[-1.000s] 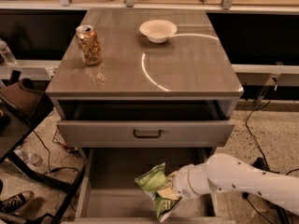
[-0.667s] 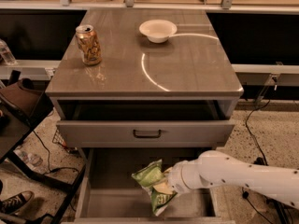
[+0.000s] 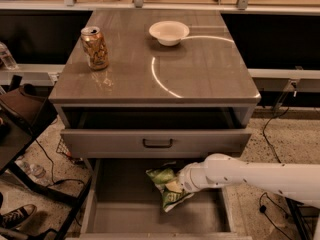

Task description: Place green jalapeno chip bag into middle drawer

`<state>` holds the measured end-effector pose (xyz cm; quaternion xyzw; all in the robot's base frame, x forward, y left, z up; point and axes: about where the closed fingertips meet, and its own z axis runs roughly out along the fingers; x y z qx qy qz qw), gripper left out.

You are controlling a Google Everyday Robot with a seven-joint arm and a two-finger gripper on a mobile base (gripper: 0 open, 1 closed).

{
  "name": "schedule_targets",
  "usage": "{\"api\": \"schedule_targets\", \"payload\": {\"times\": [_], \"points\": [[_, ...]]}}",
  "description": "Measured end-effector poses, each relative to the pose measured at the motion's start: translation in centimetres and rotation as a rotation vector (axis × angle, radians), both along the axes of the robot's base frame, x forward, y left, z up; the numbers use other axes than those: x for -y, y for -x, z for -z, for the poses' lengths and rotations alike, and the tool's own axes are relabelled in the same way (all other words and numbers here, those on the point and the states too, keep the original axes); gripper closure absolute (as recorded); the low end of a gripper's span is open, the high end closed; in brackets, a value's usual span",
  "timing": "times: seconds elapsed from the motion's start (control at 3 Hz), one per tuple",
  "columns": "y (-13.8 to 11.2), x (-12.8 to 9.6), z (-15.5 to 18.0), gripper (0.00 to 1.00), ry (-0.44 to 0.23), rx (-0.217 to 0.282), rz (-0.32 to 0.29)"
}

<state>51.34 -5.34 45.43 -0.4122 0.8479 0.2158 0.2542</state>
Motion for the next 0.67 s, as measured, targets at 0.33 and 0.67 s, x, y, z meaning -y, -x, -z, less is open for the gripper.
{"api": "schedule_targets", "payload": {"times": [0.33,0.67], "points": [[-0.06,0.01,0.25,0.82,-0.002,-0.004,0.002],[0.0,-0.11,0.33,0.58,-0.003,-0.005,0.0]]}}
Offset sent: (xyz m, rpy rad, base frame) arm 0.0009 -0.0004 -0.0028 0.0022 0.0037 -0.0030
